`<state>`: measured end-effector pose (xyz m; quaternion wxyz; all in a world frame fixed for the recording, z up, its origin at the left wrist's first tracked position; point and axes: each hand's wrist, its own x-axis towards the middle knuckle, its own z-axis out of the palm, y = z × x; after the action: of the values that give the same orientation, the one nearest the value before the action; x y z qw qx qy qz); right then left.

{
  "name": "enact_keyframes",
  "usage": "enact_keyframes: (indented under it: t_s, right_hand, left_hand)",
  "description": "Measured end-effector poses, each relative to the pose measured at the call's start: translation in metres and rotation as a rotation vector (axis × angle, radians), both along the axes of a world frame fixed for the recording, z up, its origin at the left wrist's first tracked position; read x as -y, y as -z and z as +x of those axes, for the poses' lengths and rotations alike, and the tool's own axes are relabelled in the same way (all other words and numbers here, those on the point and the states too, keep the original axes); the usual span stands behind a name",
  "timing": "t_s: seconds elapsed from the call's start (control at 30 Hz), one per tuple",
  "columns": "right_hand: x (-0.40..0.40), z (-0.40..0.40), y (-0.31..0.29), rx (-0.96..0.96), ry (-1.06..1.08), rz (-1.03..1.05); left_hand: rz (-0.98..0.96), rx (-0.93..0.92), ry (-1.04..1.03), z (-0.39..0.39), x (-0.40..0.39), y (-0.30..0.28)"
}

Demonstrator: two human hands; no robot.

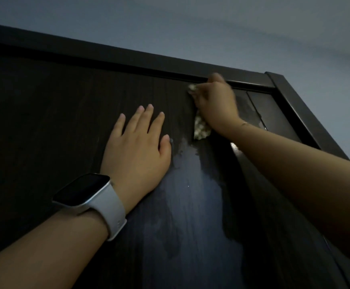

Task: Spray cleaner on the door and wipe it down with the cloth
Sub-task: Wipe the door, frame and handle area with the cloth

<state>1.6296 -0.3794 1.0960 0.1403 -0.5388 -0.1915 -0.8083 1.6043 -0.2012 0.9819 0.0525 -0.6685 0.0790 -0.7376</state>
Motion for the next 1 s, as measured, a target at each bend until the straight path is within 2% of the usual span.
enact_keyframes:
  t_s: [0.13, 0.23, 0.3, 0.5, 0.6, 0.7, 1.0]
  right_hand:
    - [0.084, 0.008, 0.0, -0.113, -0.012, 0.277]
    - [0.088, 0.007, -0.003, -0.152, -0.008, 0.361]
    - [0.062, 0.002, -0.01, -0.132, -0.033, 0.327]
    - [-0.049, -0.01, -0.027, 0.007, -0.021, 0.035]
    - [-0.065, -0.012, -0.029, 0.042, 0.024, -0.054]
    - [-0.041, -0.005, -0.032, 0.048, 0.07, -0.058]
    - [0.116, 0.022, -0.016, -0.014, 0.148, 0.13]
  left_hand:
    - [0.005, 0.007, 0.015, 0.0, 0.0, 0.001]
    - [0.008, 0.014, 0.026, 0.0, 0.0, 0.002]
    - [0.01, 0.01, 0.026, -0.001, 0.001, 0.002]
    - [0.026, 0.03, 0.043, -0.001, -0.001, 0.003]
    - [0.026, 0.033, 0.043, 0.0, 0.0, 0.002]
    - [0.012, 0.043, 0.041, 0.0, 0.0, 0.003]
    - [-0.031, -0.038, -0.044, -0.007, 0.009, 0.002]
